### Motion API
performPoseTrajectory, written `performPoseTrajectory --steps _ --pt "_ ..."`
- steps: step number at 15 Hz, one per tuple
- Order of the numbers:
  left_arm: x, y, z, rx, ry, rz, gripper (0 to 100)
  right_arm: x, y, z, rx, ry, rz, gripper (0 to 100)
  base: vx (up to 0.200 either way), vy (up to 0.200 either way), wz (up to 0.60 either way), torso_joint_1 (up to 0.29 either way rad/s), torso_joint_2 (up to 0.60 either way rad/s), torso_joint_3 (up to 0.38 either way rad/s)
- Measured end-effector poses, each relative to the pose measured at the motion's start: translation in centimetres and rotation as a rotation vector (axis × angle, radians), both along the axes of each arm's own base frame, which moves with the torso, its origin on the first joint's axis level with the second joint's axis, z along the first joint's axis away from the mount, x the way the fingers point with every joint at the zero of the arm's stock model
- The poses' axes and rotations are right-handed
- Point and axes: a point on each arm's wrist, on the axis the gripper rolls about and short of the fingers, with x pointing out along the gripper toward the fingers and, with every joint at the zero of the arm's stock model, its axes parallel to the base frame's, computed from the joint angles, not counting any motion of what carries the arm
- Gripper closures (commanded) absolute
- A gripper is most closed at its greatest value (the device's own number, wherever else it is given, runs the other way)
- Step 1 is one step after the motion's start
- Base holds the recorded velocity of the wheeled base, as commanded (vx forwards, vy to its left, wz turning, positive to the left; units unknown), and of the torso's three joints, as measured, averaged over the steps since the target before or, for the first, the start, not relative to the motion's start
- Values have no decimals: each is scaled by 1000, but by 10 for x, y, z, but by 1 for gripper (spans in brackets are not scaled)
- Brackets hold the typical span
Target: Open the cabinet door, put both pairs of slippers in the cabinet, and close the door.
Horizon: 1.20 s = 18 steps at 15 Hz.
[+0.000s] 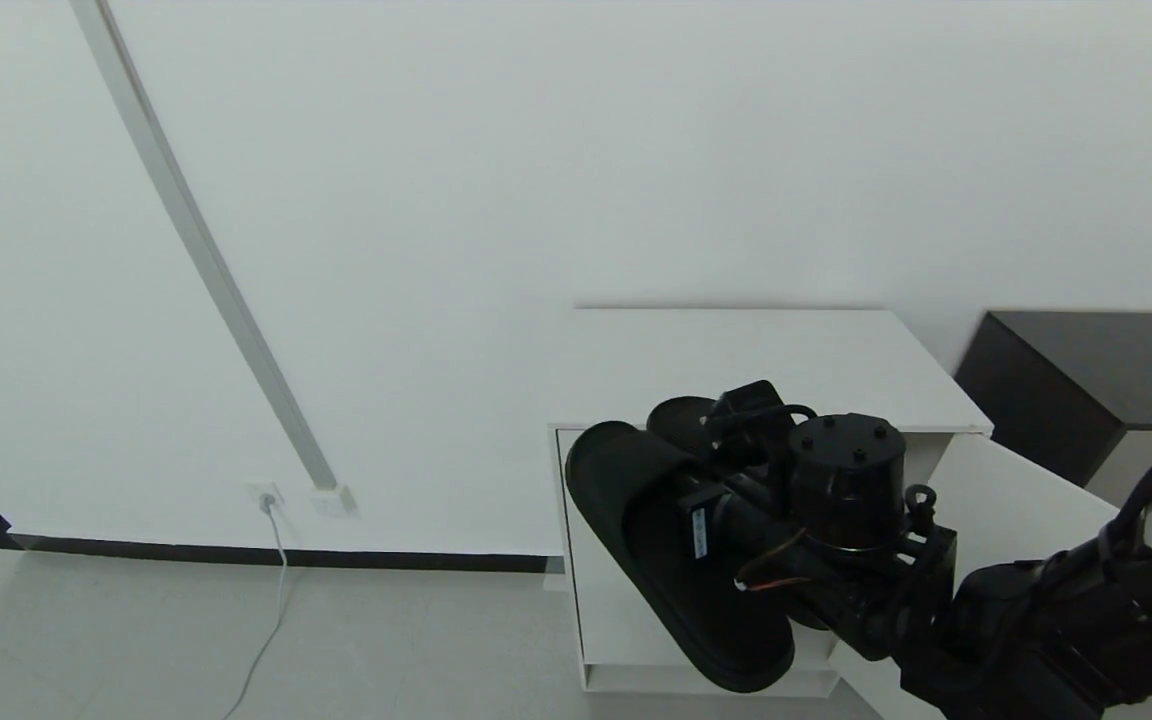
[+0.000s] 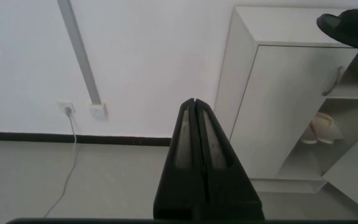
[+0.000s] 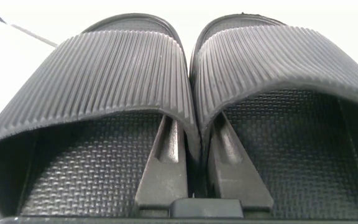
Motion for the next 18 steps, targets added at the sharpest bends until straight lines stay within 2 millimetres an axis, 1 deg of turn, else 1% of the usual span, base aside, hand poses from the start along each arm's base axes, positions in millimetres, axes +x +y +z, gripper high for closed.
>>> performPoseTrajectory --steps 6,11,14,16,18 --pt "0 0 0 0 0 -1 100 -2 -2 -1 -4 5 0 100 0 -200 0 4 5 2" --pt "0 0 0 1 0 -1 100 -15 -15 -6 -3 3 0 100 0 -200 0 1 0 0" --pt "0 0 0 -1 0 -1 100 -25 -17 -1 6 -6 16 100 0 0 0 0 0 0" --pt "0 0 0 -1 0 -1 100 -35 -17 0 4 -3 41 100 0 0 0 0 0 0" --pt "0 0 0 -4 0 -1 100 -39 -17 1 3 -1 52 100 0 0 0 0 0 0"
